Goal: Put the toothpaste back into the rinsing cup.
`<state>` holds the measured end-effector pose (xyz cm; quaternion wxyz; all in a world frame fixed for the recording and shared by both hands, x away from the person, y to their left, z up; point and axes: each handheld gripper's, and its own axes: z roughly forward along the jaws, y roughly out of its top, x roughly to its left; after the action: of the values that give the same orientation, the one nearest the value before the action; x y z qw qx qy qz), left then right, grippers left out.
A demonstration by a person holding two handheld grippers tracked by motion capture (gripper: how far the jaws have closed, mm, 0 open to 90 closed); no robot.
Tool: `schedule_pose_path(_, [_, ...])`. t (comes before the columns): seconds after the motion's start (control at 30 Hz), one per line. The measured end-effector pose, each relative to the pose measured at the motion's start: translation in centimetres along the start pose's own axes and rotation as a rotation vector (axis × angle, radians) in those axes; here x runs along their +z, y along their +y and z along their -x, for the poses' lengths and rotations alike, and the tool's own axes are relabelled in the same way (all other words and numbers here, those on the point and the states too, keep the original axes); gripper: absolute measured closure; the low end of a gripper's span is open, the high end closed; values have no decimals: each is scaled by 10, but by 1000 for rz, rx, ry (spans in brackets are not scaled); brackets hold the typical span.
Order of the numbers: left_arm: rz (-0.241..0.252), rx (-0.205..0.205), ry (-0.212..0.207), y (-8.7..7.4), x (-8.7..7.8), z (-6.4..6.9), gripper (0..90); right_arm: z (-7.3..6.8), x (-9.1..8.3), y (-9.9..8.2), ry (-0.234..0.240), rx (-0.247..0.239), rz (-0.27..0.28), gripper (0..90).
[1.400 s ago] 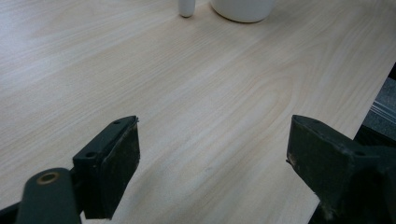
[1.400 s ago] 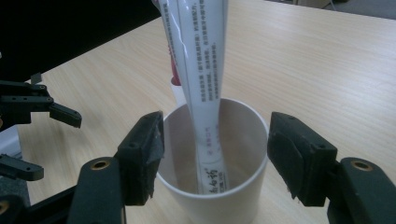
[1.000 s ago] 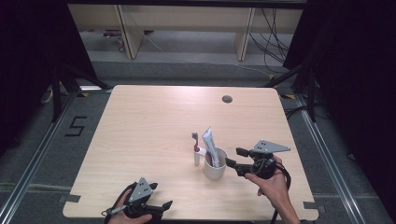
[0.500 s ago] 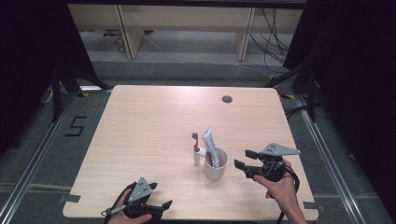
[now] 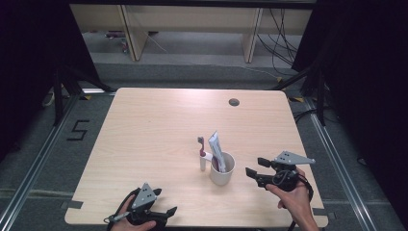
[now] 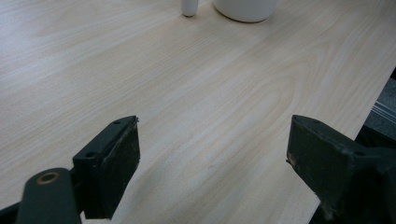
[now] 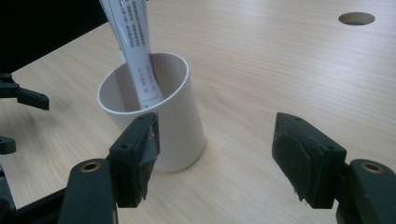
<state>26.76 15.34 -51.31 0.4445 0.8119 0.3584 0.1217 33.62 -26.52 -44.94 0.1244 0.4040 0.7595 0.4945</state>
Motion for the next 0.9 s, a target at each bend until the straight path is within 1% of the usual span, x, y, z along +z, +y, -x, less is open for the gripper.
schedule_pose_path(0.03, [-1, -1, 1, 0, 0, 0, 166, 2, -2, 0, -3, -24, -14, 324])
schedule_pose_path(0.07, [-4, 5, 3, 0, 0, -1, 166, 0, -3, -2, 4, 11, -29, 320])
schedule_pose_path(0.1, [-16, 15, 8, 0, -1, -2, 166, 3, -2, -3, -7, -22, -13, 317])
schedule_pose_path(0.13, [-16, 15, 8, 0, -1, -2, 166, 1, -3, -4, -5, 7, -26, 312])
schedule_pose_path(0.17, [7, -7, -2, -1, 1, 0, 166, 3, -4, -5, -3, -13, -28, 309])
schedule_pose_path(0.2, [0, 0, 0, -1, 0, -1, 166, 2, -5, -6, -8, -10, -25, 308])
schedule_pose_path(0.23, [1, -2, 1, -1, 0, -1, 166, 1, -5, -7, -5, 2, -24, 304])
schedule_pose_path(0.27, [1, -2, 2, -1, 0, -1, 166, 3, -5, -8, -15, -21, -20, 299])
schedule_pose_path(0.3, [-4, -3, 3, -1, 0, -1, 166, 1, -7, -9, -9, 10, -34, 294])
schedule_pose_path(0.33, [-2, -3, 4, -1, -1, -1, 166, 4, -7, -9, -20, -30, -25, 292])
schedule_pose_path(0.37, [-4, -1, 4, -1, -1, -1, 166, 2, -7, -11, -15, 7, -24, 292])
schedule_pose_path(0.4, [-16, 11, 3, -1, -2, -2, 166, 4, -7, -12, -14, -12, -22, 290])
schedule_pose_path(0.43, [-10, 10, 3, -1, -1, -2, 166, 2, -8, -13, -9, 21, -36, 287])
schedule_pose_path(0.47, [-12, 12, 7, -1, -1, -2, 166, 5, -8, -13, -15, -10, -30, 285])
schedule_pose_path(0.5, [-14, 15, 9, -1, -2, -3, 166, 4, -8, -14, -7, 10, -29, 284])
schedule_pose_path(0.53, [-12, 13, 3, -1, -2, -2, 166, 6, -8, -15, -13, -11, -18, 283])
schedule_pose_path(0.57, [-14, 9, 6, -1, -2, -2, 166, 6, -8, -16, -21, -17, -15, 282])
schedule_pose_path(0.6, [-15, 10, 4, -1, -2, -2, 166, 4, -8, -17, -11, 14, -22, 281])
schedule_pose_path(0.63, [-12, 6, 4, -1, -1, -2, 166, 6, -8, -18, -9, -2, -21, 280])
schedule_pose_path(0.67, [-3, -4, 4, -1, -1, -1, 166, 5, -8, -19, -18, 1, -31, 278])
schedule_pose_path(0.7, [-3, -4, 4, -1, -1, -1, 166, 5, -8, -19, -21, 0, -23, 276])
schedule_pose_path(0.73, [3, -5, 3, -1, -1, -1, 166, 6, -10, -19, -23, -13, -28, 275])
schedule_pose_path(0.77, [-5, 4, 4, -1, -1, -2, 166, 6, -10, -20, -17, -17, -37, 274])
schedule_pose_path(0.8, [-3, 3, 5, -1, -1, -2, 166, 3, -10, -21, -10, 16, -38, 272])
schedule_pose_path(0.83, [1, -4, 7, -1, -1, -1, 166, 5, -10, -22, -18, -12, -37, 270])
schedule_pose_path(0.87, [2, -4, 7, -1, -1, -1, 166, 4, -10, -23, -25, -5, -50, 270])
schedule_pose_path(0.9, [-12, 10, 15, -1, -2, -2, 166, 3, -9, -24, -17, 4, -44, 269])
